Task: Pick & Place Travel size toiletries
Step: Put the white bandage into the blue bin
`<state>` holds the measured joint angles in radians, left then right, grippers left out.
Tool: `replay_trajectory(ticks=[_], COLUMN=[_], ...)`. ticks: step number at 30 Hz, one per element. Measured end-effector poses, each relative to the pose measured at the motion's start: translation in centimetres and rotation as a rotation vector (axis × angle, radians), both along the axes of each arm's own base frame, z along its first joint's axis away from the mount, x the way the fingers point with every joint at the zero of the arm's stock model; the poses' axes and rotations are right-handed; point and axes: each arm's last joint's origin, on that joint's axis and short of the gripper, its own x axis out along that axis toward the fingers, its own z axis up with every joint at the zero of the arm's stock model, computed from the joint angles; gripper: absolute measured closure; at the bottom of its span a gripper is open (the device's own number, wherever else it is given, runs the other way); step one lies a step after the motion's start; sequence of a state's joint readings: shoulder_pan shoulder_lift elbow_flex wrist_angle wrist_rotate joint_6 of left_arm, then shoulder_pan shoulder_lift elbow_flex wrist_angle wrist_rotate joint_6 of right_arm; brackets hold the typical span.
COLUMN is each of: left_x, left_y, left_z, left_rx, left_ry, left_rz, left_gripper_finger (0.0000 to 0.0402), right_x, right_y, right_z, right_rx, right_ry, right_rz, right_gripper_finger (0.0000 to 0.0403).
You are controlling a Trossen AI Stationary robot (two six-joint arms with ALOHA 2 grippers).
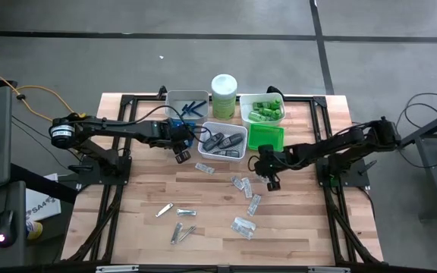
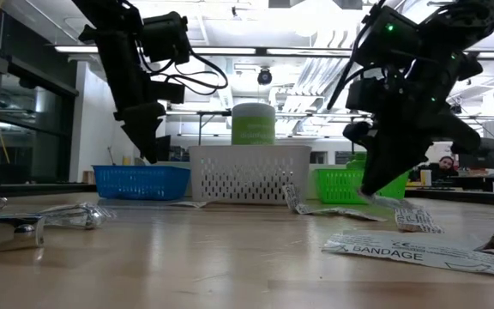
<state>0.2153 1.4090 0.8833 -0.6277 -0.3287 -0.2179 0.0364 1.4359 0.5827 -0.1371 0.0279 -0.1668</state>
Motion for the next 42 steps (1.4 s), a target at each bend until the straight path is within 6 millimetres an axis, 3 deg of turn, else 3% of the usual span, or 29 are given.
replay_trajectory(ticks=[20,27,34,37,42], left_x=[0.1,0.5,1.3,2.3,3.9], left_y=[0.0,0.0,0.0,0.0,-0.1], left_z=[0.0,0.2,0.6,1.2,2.8], left_rx=[0.004,-0.012,-0.042,-0.055,-0.054], left_ry=[-0.008,-0.063,-0.152,-0.263,-0.487], left_rz=[0.002,-0.011,-0.066,-0.155,-0.323], left_gripper_finger=[0.0278,0.0278,0.0278,0.0278,0.0278], right_x=[0.1,0.3,0.8,1.4,2.1], right_y=[-0.3,0.0,0.3,0.3,-0.1], right_z=[0.1,1.1,4.8,6.6,7.9], right_rx=[-0.005,-0.006,-0.055,-0.09,-0.181], right_ry=[-0.017,-0.087,-0.371,-0.549,-0.711], right_rz=[-0.001,0.007,0.017,-0.004,-0.105], right_gripper_finger=[0.0401,0.0401,0.0401,0.0401,0.0401])
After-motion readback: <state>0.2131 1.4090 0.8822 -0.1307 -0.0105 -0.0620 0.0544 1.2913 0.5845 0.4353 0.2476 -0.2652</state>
